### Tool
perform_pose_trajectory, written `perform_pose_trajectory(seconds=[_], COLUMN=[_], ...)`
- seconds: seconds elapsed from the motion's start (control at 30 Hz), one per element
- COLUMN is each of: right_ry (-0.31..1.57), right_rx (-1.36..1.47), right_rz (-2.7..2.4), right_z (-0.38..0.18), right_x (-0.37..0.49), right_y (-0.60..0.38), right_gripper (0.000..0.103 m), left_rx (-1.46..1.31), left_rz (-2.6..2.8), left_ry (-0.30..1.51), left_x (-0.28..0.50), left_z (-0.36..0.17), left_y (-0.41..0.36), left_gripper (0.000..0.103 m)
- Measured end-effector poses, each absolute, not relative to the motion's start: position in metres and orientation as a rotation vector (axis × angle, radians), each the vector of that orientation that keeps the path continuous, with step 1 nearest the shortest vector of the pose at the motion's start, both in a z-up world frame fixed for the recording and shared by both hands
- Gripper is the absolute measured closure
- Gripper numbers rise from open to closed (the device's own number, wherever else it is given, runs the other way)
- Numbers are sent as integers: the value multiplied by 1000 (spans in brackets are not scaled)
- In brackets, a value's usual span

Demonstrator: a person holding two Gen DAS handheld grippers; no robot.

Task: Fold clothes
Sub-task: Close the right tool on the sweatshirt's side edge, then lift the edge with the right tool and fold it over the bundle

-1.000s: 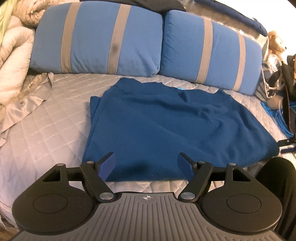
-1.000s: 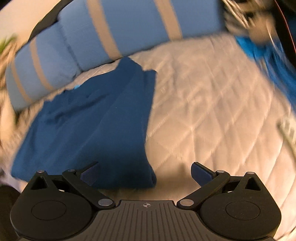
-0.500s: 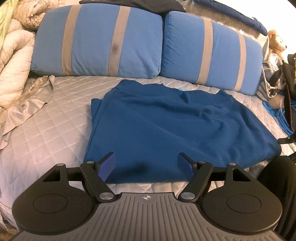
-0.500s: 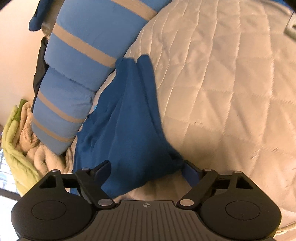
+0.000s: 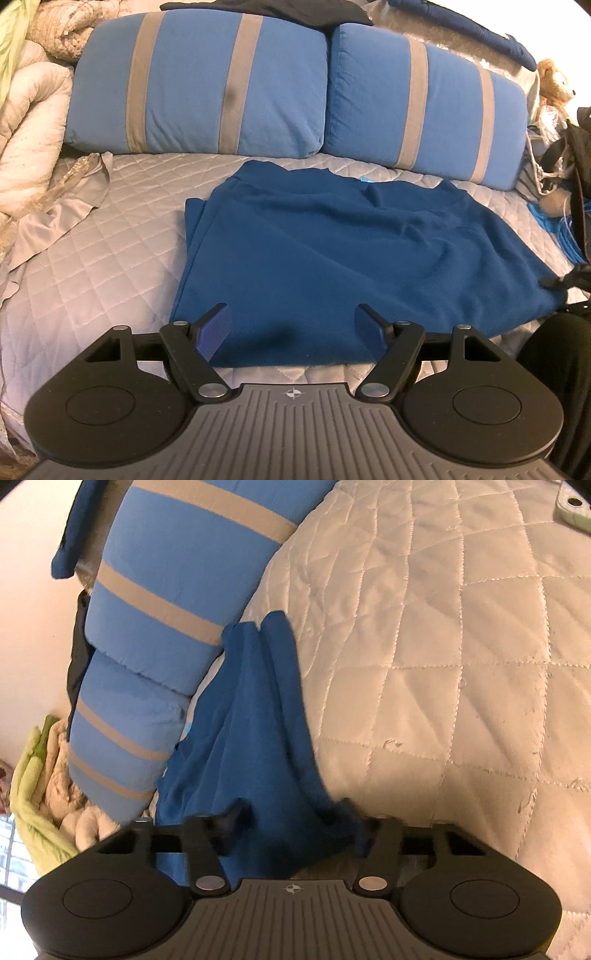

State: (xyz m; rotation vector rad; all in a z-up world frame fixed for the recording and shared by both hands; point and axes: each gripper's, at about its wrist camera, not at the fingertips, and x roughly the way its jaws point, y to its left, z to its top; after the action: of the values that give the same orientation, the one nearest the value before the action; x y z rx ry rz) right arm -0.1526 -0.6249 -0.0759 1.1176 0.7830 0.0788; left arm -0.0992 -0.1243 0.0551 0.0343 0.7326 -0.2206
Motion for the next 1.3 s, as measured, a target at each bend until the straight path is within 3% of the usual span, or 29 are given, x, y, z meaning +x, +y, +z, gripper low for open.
perform_pose_trajectory(seconds=[0.2, 0.5, 0.9, 1.3], right_ry=[784, 687, 654, 665], right_rx=[1008, 794, 659, 353], right_rz=[92, 214, 345, 657], right_z=[-52, 31, 84, 135], right_x=[-140, -118, -89, -34], right_y=[-615, -580, -513, -327], right_gripper=[76, 78, 78, 79], left_rx=[42, 42, -71, -104], left_rz=[-216, -210, -326, -192], left_ry=[733, 743, 670, 638], left_x=[-100, -99, -110, -137], left_z=[56, 59, 71, 91], left_y=[-125, -124, -103, -40], left_gripper=[30, 30, 30, 30])
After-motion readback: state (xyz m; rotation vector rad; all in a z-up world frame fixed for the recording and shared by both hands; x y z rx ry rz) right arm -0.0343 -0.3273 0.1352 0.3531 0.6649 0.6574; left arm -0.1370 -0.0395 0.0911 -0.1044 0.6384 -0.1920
